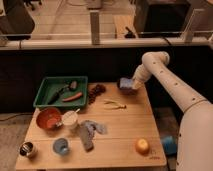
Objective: Wipe purple bowl with sponge
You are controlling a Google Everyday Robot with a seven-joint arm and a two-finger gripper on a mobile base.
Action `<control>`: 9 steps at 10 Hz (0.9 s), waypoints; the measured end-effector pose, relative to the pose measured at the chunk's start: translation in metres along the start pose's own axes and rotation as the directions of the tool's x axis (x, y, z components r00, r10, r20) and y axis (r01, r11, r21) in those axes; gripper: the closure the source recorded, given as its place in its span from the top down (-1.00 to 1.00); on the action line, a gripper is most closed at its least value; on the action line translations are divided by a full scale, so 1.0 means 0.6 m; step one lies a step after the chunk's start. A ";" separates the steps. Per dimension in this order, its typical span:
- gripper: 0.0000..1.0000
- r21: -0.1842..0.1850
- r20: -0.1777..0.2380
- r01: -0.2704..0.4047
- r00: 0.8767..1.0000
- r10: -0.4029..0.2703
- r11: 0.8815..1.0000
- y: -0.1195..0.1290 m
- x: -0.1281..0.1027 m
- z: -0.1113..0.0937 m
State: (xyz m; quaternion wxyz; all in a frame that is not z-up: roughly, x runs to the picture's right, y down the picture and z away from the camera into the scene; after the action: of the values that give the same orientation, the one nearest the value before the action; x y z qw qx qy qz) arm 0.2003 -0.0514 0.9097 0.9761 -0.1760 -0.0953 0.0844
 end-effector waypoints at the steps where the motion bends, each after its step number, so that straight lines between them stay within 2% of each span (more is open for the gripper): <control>1: -0.44 0.011 0.006 -0.007 1.000 0.007 1.000 -0.007 0.007 0.011; 5: -0.44 0.054 0.006 -0.021 1.000 0.020 0.998 -0.012 0.039 0.044; 8: -0.42 0.063 0.000 -0.021 1.000 0.022 0.998 -0.010 0.041 0.061; 9: -0.26 0.060 -0.003 -0.022 1.000 0.023 0.998 -0.006 0.044 0.069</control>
State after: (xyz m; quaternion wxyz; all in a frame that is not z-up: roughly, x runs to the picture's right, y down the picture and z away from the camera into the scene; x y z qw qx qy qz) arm 0.2173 -0.0360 0.9534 0.9801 -0.1479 -0.0890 0.0979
